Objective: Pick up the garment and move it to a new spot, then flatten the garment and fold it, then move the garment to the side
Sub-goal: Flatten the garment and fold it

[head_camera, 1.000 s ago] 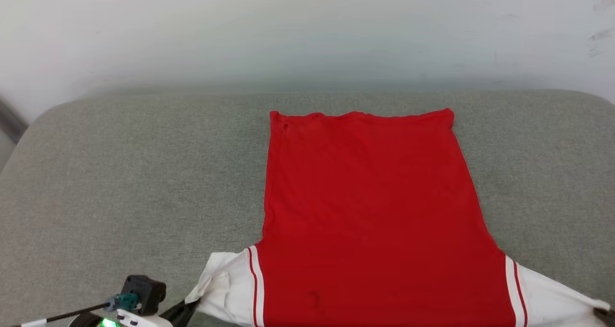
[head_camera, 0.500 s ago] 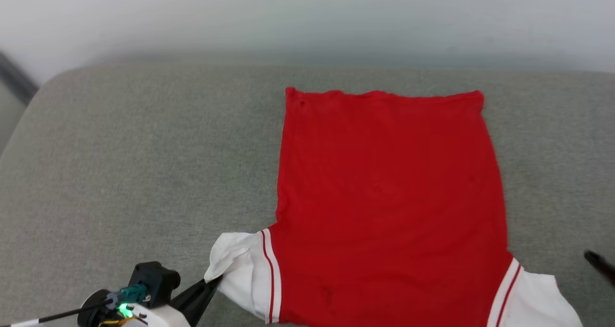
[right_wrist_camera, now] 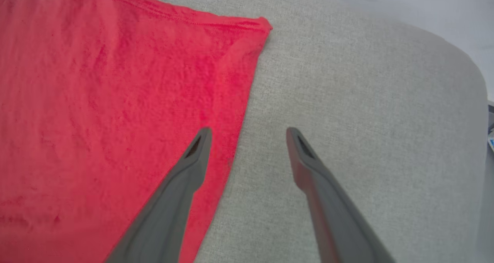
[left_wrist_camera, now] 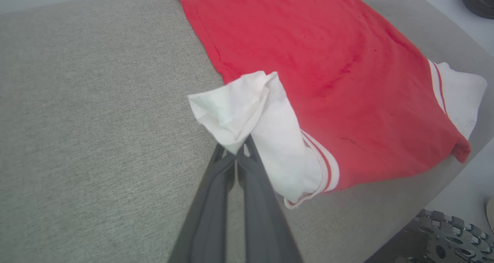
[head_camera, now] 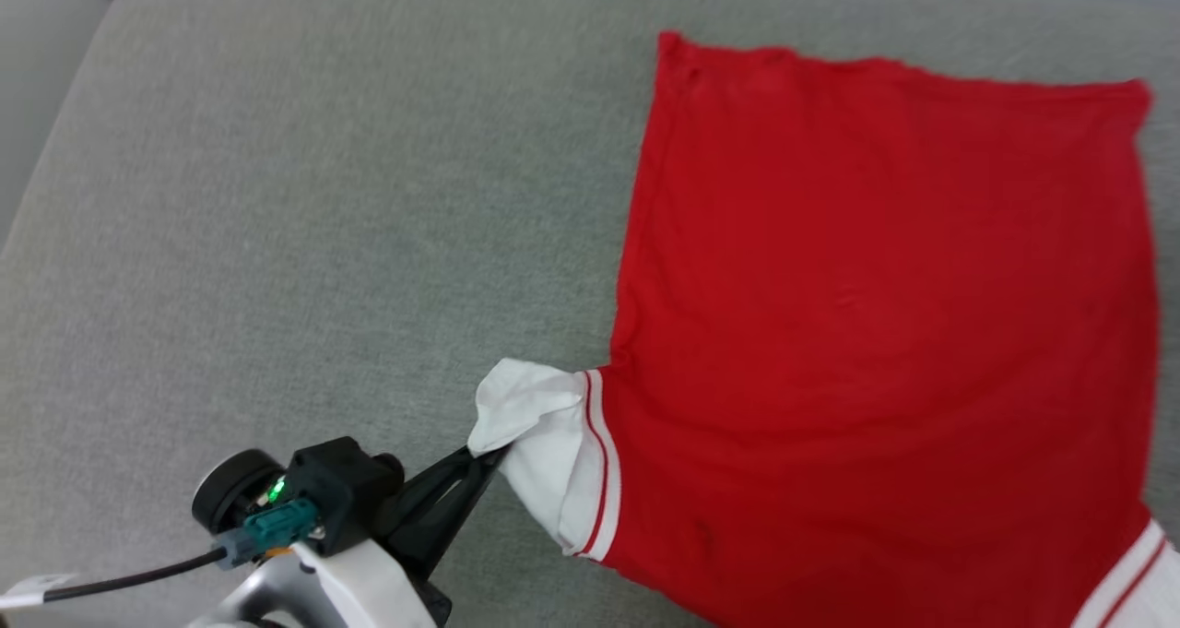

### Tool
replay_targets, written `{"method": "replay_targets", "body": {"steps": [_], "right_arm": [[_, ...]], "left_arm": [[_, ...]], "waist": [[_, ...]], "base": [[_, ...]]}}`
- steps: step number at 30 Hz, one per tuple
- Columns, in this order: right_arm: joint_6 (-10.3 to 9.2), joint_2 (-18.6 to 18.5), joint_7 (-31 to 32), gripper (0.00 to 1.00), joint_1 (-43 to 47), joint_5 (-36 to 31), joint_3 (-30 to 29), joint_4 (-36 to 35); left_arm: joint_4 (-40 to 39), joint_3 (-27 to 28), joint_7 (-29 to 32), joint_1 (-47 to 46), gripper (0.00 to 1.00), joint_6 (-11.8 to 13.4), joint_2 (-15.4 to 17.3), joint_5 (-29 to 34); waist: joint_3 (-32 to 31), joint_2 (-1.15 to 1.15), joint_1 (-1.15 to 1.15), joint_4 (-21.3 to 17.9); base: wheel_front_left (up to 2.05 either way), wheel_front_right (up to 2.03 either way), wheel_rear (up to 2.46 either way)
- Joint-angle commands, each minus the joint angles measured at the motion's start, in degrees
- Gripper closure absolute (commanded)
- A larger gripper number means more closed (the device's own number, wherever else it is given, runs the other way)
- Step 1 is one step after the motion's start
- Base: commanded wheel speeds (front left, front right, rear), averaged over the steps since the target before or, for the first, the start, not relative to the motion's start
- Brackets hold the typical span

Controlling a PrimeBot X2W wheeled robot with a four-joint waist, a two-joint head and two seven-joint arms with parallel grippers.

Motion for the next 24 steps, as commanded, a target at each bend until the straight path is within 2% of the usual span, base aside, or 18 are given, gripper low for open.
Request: {"method": "replay_targets", "body": {"steps": [1,3,8,11,19,24], "right_arm": [[-0.04,-1.4,1.3,0.0,-3.7,-1.2,0.5,1.7],[-0.04,-2.5,2.9,0.0,-7.8,-2.5,1.3,4.2],[-0.04,-1.2,7.2,0.0,-16.4,-6.5,-1.5,11.4],[-0.04,-1.9,9.0,0.0,-19.6,-9.8,-1.4,13.7],[-0.04,-0.1,13.1,0.0,-22.1,-13.5,-4.8,17.1],[-0.04,3.4,15.4,0.0,-20.0,-14.8,-7.0,18.3]], "left_arm": [[-1.0,-0.3,0.2,-1.7,1.0,-0.6,-0.5,1.0],[-1.8,-0.7,0.4,-2.8,1.0,-0.9,-1.0,1.7],[-3.0,-1.4,0.8,-4.8,1.0,-1.4,-2.1,3.0],[-3.2,-1.9,1.0,-5.8,1.0,-1.6,-2.7,3.8],[-3.9,-1.9,0.4,-7.4,1.0,-1.7,-3.7,4.4],[-3.2,-2.1,-0.2,-7.3,1.0,-1.9,-4.1,4.3]], "waist": [[5.4,0.0,-0.01,4.8],[7.1,0.0,-0.01,6.3],[10.2,0.0,-0.01,8.9],[11.4,0.0,-0.01,10.1],[13.6,0.0,-0.01,11.7],[14.2,0.0,-0.01,12.0]], "base": [[0.0,0.0,0.0],[0.0,0.0,0.0],[0.0,0.0,0.0],[0.0,0.0,0.0],[0.0,0.0,0.0],[0.0,0.0,0.0]]}}
